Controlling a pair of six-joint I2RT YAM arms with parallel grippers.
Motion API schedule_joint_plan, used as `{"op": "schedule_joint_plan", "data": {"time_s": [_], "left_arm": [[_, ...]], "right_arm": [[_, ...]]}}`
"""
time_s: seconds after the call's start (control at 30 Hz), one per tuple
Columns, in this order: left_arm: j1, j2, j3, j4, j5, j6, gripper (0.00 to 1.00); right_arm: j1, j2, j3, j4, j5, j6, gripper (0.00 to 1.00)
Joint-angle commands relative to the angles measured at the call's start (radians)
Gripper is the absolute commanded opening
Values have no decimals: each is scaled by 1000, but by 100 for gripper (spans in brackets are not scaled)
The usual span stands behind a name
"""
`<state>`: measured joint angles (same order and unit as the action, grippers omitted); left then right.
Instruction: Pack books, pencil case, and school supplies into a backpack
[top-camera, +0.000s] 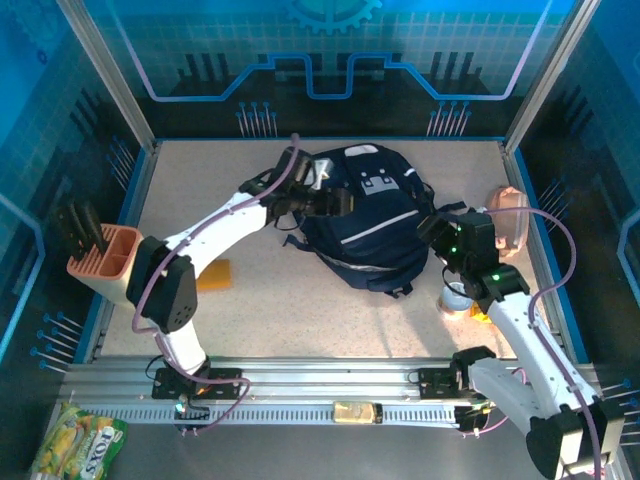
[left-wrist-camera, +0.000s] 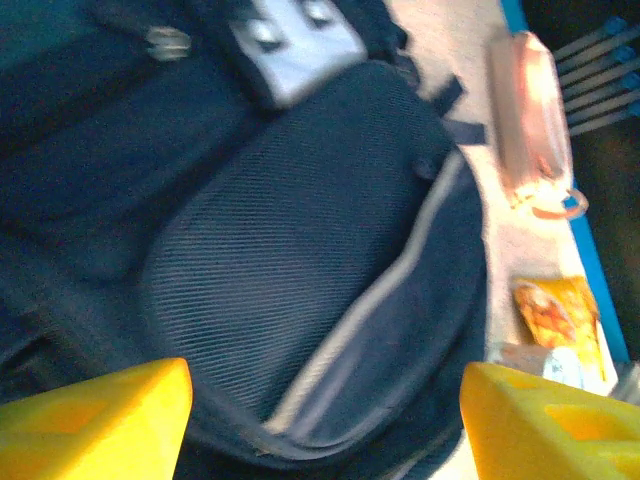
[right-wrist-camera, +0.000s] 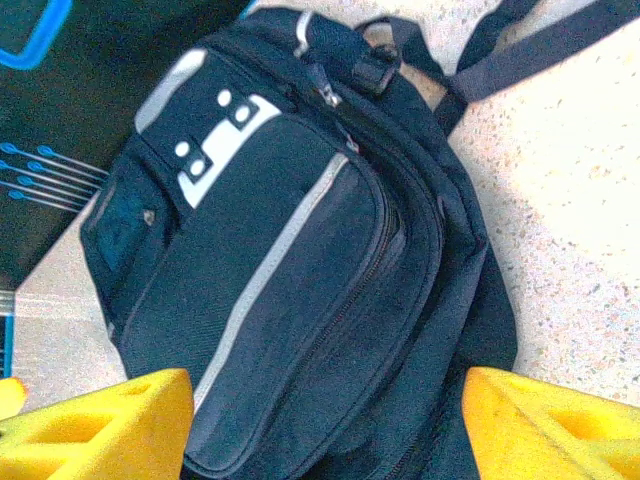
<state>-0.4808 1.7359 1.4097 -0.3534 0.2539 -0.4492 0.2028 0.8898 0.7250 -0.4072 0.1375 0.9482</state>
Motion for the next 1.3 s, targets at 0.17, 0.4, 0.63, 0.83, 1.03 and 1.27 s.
{"op": "schedule_joint_plan", "data": {"time_s": [0.17, 0.4, 0.63, 0.83, 1.03, 1.27], "left_arm": [[178, -51, -228, 162, 3, -240, 72], [241, 52, -252, 221, 79, -290, 70], [243, 161, -205, 248, 165, -299, 66], [243, 224, -179, 264, 210, -313, 60], [243, 259, -174, 294, 230, -347, 52], [245, 256, -175, 312, 227, -362, 28]], "right_arm": [[27, 102, 7, 72, -89, 0, 72], [44, 145, 10, 88, -115, 10, 73], [51, 183, 1, 112, -140, 24, 73], [52, 236, -2, 146, -183, 30, 73], [52, 288, -4, 182, -212, 32, 72], [52, 358, 6, 219, -252, 13, 71]]}}
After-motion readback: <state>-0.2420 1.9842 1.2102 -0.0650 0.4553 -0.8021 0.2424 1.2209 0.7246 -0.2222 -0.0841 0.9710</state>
